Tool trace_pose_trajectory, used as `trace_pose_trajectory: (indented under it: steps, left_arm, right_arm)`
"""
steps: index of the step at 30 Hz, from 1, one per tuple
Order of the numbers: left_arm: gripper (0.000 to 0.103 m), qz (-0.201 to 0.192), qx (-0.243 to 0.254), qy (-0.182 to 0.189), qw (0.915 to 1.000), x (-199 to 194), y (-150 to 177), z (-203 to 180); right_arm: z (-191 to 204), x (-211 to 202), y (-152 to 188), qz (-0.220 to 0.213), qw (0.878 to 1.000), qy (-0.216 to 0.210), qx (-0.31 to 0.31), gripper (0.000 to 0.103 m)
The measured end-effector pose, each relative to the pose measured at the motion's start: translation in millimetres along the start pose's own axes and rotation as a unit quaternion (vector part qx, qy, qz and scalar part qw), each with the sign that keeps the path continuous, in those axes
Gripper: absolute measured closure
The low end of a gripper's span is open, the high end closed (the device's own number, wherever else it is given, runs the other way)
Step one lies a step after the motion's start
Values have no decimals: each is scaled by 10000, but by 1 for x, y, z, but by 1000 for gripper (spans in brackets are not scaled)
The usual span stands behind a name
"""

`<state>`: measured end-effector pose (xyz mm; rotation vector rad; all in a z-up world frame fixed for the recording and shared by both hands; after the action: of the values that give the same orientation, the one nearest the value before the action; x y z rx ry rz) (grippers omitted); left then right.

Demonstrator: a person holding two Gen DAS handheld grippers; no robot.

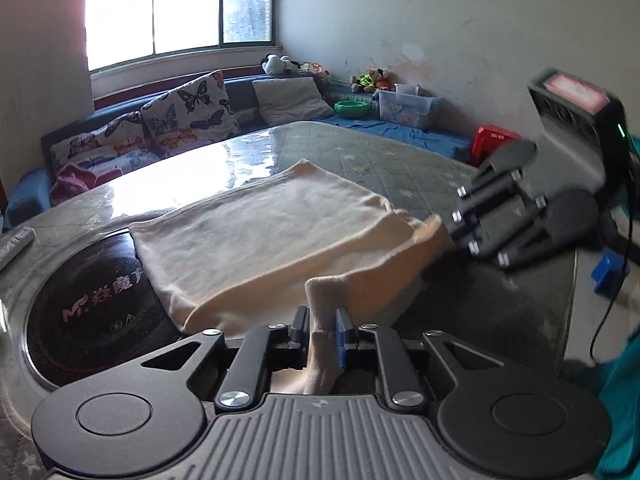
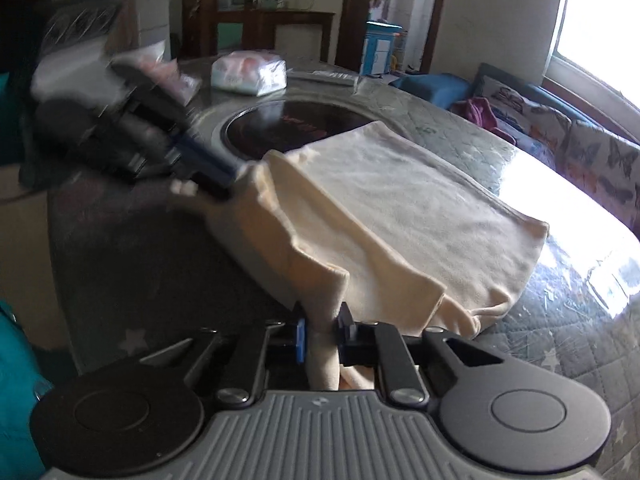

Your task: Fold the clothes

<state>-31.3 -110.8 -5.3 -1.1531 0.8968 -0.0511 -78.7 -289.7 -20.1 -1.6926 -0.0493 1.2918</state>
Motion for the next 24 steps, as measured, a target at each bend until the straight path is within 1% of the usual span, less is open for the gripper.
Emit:
trace_pose_trajectory:
  steps: [2,6,9,10,11,12,14,18,21,24]
  left_arm:
    - [73,15,192,-72,9998,-4,8,-3]
    - [73,19,687,-299,9972,-5,23,-10]
    - [73,40,866,-561,9947,1,29,-7]
    - [77,34,845,-589,9947,1,29,-5]
    - [89,26,808,-601,9949,2,30,-2]
    - [91,-1,752,-570,9955,0,29,-1]
    - [93,-127,689,-548,9960,-7,25,-1]
    - [94,-355,520,-484,9968,-24,14,-3]
    - [94,-494,390,-317,9975,-44,6,-10]
    - [94,-534,241,-81,9983,-69,4,-21]
  right_arm:
    - [-2,-4,-5,-104,9999,-33,115,92]
    - [-7,-8,-14,-254,9993,-37,261,92]
    - [-10,-8,-19,-310,9991,2,301,92]
    - [-9,-8,-19,-309,9991,21,296,93]
    - [-8,-8,-18,-312,9991,38,293,93]
    - [-7,-9,-17,-332,9990,46,312,93]
    - [-5,-12,-16,-390,9986,70,340,94]
    - [0,-25,-15,-583,9975,151,364,94]
    - [7,-42,-16,-695,9970,164,312,94]
    - [20,-65,-13,-692,9972,137,229,94]
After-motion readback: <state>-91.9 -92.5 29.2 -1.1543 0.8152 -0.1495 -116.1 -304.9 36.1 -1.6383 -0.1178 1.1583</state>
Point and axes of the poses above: each gripper's, at about its wrist camera, not at the fingertips, and x roughly the way its jaws point, z to its left, y to its underside, the point moved 8 cm from there along x, roughly the way its jaws point, and after that the axes turned 8 degrees about -y, right-handed, at the moved point
